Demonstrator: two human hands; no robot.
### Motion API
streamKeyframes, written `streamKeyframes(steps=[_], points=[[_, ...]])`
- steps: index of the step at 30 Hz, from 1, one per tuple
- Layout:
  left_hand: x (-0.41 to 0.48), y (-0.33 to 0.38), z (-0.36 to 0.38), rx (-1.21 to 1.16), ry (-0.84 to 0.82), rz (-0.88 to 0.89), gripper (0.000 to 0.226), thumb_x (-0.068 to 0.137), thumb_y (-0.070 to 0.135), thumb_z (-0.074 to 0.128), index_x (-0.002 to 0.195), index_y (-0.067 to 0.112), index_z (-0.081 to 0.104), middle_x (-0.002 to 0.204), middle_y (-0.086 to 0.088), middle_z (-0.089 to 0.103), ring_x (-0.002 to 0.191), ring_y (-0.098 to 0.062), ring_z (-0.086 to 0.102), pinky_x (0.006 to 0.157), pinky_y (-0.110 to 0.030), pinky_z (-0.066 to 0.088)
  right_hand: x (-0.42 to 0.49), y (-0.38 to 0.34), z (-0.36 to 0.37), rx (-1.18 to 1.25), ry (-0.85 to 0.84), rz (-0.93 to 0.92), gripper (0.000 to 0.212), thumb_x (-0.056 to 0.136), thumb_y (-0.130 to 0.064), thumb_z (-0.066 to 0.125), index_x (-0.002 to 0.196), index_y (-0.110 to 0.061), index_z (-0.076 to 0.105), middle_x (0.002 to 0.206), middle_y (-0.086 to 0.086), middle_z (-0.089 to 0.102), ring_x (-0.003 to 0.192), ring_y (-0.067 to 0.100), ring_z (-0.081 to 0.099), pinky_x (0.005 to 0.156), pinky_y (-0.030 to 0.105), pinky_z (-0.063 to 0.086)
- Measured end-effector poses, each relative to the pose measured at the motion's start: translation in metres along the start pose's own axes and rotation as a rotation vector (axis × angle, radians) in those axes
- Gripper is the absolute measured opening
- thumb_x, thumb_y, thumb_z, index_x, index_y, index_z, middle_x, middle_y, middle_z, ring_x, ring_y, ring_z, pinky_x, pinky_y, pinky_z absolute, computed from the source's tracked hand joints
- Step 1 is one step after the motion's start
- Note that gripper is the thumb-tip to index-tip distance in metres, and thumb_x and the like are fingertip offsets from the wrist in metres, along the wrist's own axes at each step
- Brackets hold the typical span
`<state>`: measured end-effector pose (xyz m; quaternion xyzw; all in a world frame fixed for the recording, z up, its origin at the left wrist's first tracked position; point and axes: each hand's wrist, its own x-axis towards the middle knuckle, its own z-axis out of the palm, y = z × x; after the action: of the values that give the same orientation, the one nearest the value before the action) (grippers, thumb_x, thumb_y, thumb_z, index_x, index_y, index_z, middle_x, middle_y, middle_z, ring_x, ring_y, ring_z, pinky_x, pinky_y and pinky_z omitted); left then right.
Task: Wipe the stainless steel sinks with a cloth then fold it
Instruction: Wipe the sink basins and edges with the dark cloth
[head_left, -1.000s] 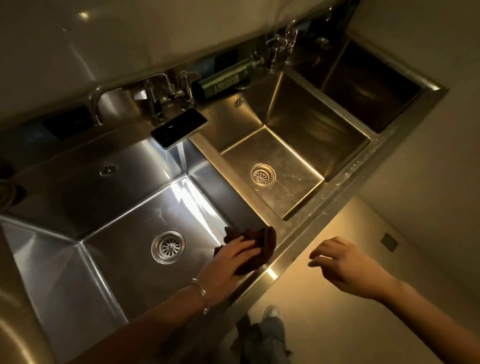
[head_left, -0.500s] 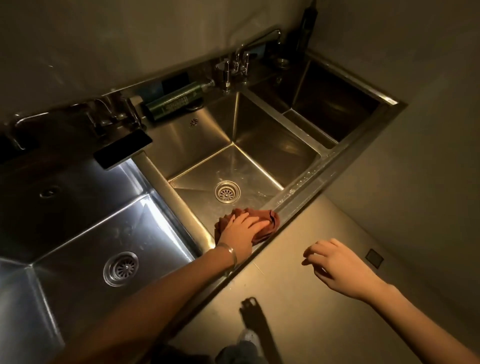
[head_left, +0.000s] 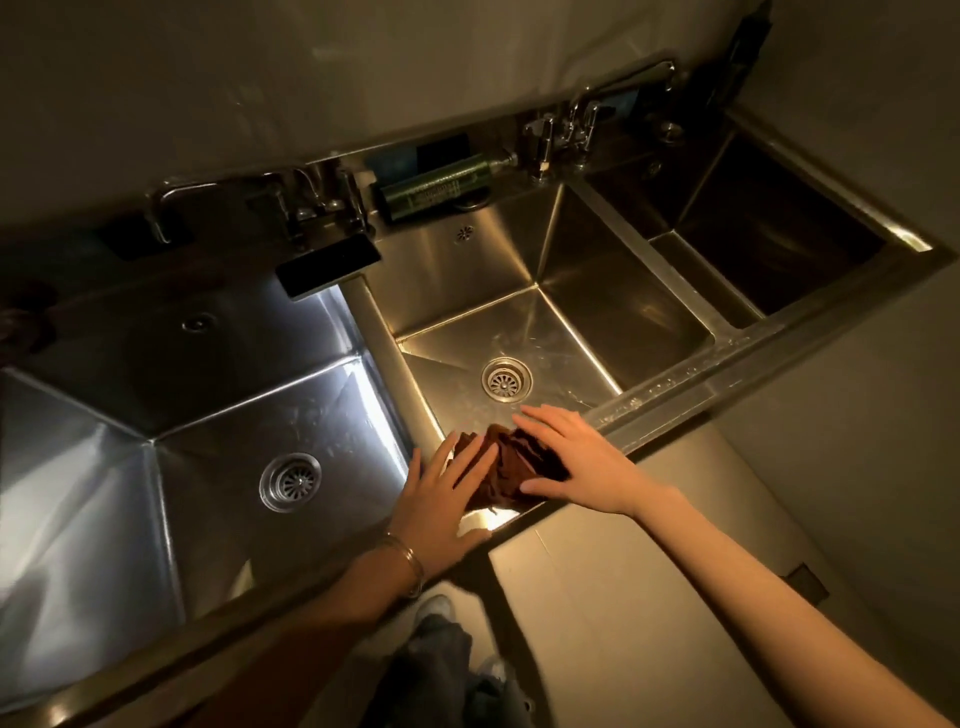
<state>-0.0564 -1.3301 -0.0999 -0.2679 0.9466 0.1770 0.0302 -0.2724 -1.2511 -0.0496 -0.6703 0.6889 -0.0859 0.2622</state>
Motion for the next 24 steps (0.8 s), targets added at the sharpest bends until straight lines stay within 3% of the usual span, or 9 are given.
streamKeyframes(steps=[4,6,7,8,10,12,18,21,24], points=[[-0.022,-0.013,0.009,0.073,-0.085,-0.109,0.1,0.066,0.074,0.011,0.148,0.019,-0.004,0.157,-0.007,-0.003,0.142,-0.027,-0.011,0.108,-0.048,-0.006,0.026,-0.023,0.039,-0.08,-0.161,0.015,0.072,0.077,-0.08,0.033,0.142,-0.054,0.015,0.157,-0.01,0.012,0.144,0.025,0.003,0.115,0.058,0.006],[-0.022,-0.018,0.014,0.12,-0.153,-0.137,0.104,0.061,0.074,0.001,0.148,0.017,-0.006,0.154,-0.005,-0.014,0.141,-0.027,-0.016,0.109,-0.047,-0.008,0.026,-0.03,0.059,-0.142,-0.084,0.057,0.069,0.074,-0.08,0.017,0.138,-0.056,0.023,0.154,-0.011,0.02,0.144,0.026,0.007,0.112,0.061,0.006],[-0.02,-0.02,0.013,0.138,-0.142,-0.144,0.104,0.063,0.075,0.003,0.149,0.016,-0.003,0.154,-0.007,-0.011,0.14,-0.028,-0.013,0.111,-0.049,-0.001,0.023,-0.029,0.064,-0.152,-0.011,0.06,0.065,0.077,-0.079,0.016,0.136,-0.054,0.03,0.151,-0.012,0.028,0.143,0.025,0.013,0.111,0.061,0.012],[-0.018,-0.022,0.012,0.145,-0.112,-0.141,0.102,0.067,0.075,0.008,0.149,0.014,0.009,0.155,-0.01,0.004,0.141,-0.03,-0.001,0.11,-0.053,0.013,0.019,-0.024,0.067,-0.158,0.051,0.041,0.059,0.082,-0.076,0.021,0.133,-0.052,0.037,0.146,-0.011,0.036,0.14,0.024,0.021,0.11,0.058,0.02],[-0.016,-0.026,0.017,0.124,-0.122,-0.139,0.093,0.072,0.074,0.022,0.139,0.011,0.036,0.142,-0.013,0.044,0.132,-0.033,0.036,0.094,-0.055,0.041,0.007,-0.004,0.067,-0.151,0.159,-0.009,0.045,0.086,-0.067,0.037,0.125,-0.048,0.046,0.136,-0.011,0.047,0.133,0.023,0.034,0.102,0.052,0.033],[-0.012,-0.031,0.022,0.131,-0.152,-0.108,0.085,0.075,0.074,0.024,0.132,0.012,0.04,0.134,-0.012,0.054,0.123,-0.033,0.049,0.088,-0.055,0.045,-0.004,0.019,0.061,-0.141,0.25,0.039,0.04,0.084,-0.063,0.044,0.119,-0.045,0.051,0.129,-0.01,0.052,0.125,0.022,0.04,0.096,0.052,0.039],[-0.003,-0.034,0.027,0.16,-0.2,-0.088,0.09,0.084,0.074,0.006,0.129,0.014,0.054,0.135,-0.011,0.052,0.124,-0.035,0.048,0.093,-0.053,0.039,-0.003,0.041,0.048,-0.158,0.336,0.371,0.059,0.078,-0.068,0.03,0.117,-0.034,0.058,0.125,-0.002,0.05,0.12,0.024,0.035,0.099,0.049,0.033],[0.001,-0.025,0.026,0.102,-0.147,-0.108,0.09,0.083,0.075,0.009,0.136,0.012,0.046,0.143,-0.011,0.043,0.133,-0.034,0.036,0.1,-0.051,0.026,0.007,0.019,0.059,-0.158,0.315,0.287,0.053,0.077,-0.065,0.037,0.112,-0.033,0.06,0.118,-0.001,0.054,0.113,0.027,0.043,0.095,0.051,0.036],[0.008,-0.014,0.029,0.018,-0.129,-0.096,0.1,0.073,0.081,0.013,0.148,0.015,0.019,0.156,-0.005,0.008,0.143,-0.03,0.0,0.108,-0.047,-0.003,0.011,0.014,0.066,-0.227,0.28,0.117,0.044,0.077,-0.063,0.046,0.108,-0.035,0.06,0.11,-0.002,0.057,0.098,0.026,0.051,0.083,0.046,0.044]])
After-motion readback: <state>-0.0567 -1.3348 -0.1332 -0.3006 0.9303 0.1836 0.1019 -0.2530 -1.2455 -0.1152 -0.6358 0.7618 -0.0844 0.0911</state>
